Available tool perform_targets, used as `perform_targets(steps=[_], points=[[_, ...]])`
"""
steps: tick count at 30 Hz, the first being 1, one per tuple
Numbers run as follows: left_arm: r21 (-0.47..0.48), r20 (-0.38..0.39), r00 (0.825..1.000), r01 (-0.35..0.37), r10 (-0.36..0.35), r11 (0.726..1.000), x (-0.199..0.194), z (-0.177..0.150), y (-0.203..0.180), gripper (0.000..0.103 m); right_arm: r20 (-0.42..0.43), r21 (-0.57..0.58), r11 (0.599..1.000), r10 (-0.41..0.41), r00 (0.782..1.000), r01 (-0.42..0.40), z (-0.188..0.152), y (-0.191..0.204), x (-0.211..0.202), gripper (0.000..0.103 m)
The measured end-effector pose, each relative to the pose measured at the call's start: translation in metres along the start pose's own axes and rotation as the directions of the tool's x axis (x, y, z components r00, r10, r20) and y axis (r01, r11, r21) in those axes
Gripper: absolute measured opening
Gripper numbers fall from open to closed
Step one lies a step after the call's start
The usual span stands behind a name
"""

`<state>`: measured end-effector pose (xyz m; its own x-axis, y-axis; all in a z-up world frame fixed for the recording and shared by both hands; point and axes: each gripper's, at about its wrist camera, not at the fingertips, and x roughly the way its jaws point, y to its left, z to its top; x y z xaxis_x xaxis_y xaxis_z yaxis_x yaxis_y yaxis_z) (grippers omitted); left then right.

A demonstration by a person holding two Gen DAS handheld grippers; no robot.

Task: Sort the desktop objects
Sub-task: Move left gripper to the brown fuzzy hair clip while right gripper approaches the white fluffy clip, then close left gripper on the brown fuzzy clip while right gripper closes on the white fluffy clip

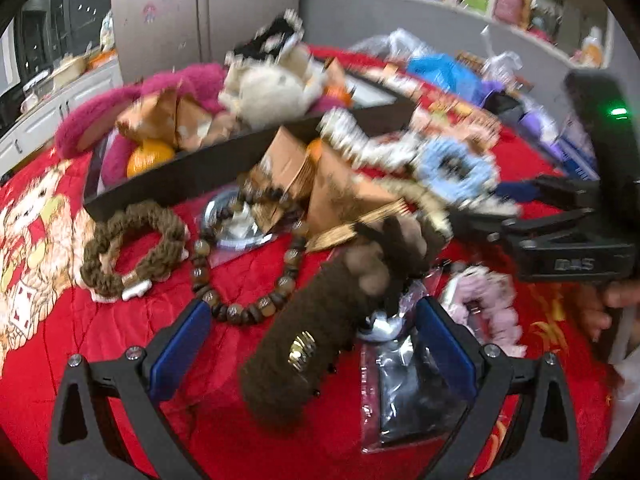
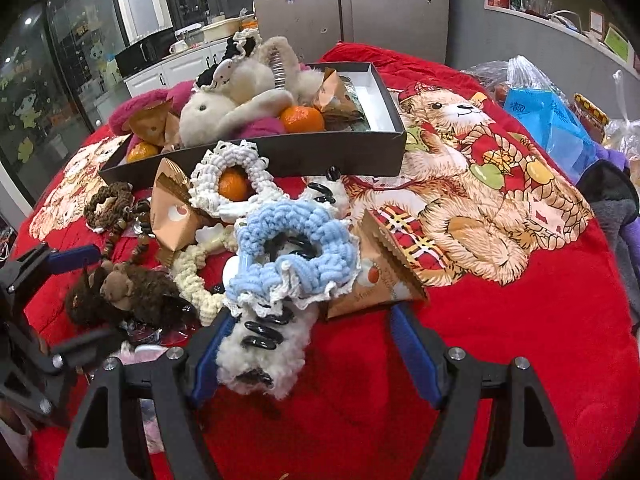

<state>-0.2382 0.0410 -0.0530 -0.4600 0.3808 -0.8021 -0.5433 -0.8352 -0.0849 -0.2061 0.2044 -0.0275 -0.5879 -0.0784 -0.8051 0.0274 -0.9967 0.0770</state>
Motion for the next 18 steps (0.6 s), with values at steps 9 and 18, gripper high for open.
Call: perform_targets(steps=[9,18], points=[[-0.100,0.059,0.998,0.019,-0.013,0.995,-0.011,-0.005,0.021,0.061,-0.005,0.000,1.000,0.020,1.000,-0.020,-0.002,0.003,0.000,0.028],[-0.123,0.090,0.996,0.024,-0.013,0.992,-0.027,-0.013,0.018,0.042,0.021,0.014,0.999,0.029,0.999,-0.030,-0.003,0.006,-0.016,0.027]])
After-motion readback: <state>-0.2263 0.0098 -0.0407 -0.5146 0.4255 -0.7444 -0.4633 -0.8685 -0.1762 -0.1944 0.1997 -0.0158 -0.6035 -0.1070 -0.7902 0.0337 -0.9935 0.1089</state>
